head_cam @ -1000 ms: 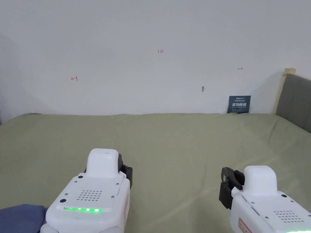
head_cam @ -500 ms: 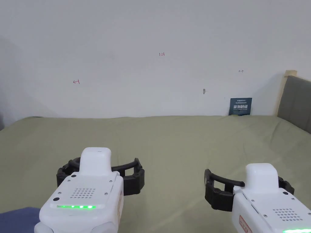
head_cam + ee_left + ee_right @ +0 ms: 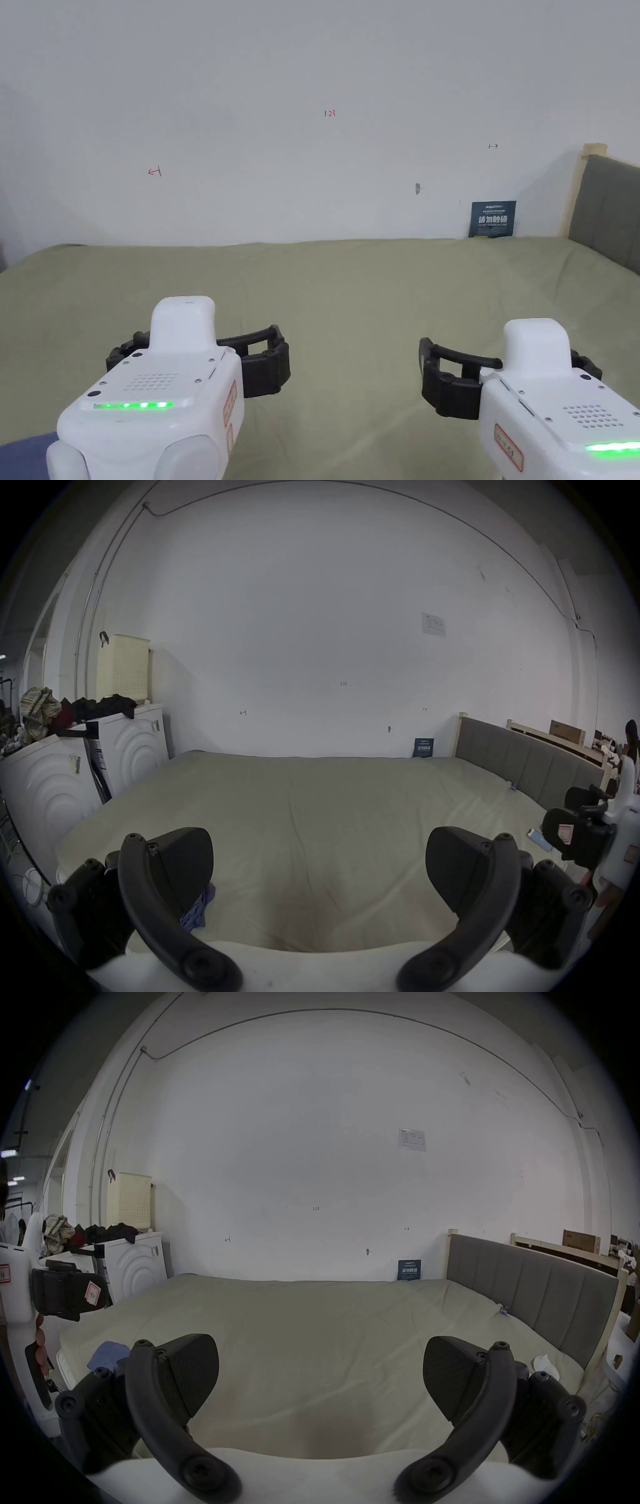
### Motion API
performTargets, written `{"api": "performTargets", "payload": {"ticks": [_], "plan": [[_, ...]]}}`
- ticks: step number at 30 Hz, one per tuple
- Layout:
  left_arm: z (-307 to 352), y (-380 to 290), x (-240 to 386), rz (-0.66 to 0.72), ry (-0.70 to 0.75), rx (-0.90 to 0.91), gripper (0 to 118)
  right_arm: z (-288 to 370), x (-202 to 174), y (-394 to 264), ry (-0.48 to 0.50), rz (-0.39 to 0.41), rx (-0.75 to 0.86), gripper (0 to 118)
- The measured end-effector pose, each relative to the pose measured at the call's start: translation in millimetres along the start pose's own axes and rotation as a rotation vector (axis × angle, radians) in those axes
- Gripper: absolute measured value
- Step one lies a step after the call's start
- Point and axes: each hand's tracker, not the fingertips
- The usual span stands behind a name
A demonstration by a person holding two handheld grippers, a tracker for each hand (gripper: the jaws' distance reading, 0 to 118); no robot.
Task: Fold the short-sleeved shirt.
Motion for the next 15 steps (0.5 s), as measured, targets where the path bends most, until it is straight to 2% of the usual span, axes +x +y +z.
{"api": "performTargets", "payload": {"ticks": [2,5,6,9,13,15], "plan": [[-1.8,-0.2,2.8,-0.011,0.019,0.004,118,0.2,-0.1,0.8,-0.001,-0.002,0.001,117],[0.5,-2.3,6.7,-0.053,0.121,0.006,118,0.9,-0.6,1.7,0.007,0.000,0.003,117],[0.8,-3.8,8.1,-0.068,0.101,0.049,118,1.2,-0.9,2.0,0.008,0.000,0.005,117],[-1.2,-2.4,11.6,-0.093,0.104,-0.011,117,1.7,-1.8,3.5,0.014,0.003,0.007,117],[-1.3,1.1,10.5,-0.070,0.114,0.000,118,1.4,-2.8,4.6,0.017,0.003,0.005,117],[0.0,4.7,10.0,-0.053,0.018,-0.023,118,1.0,-2.8,5.5,0.016,0.003,0.003,117]]}}
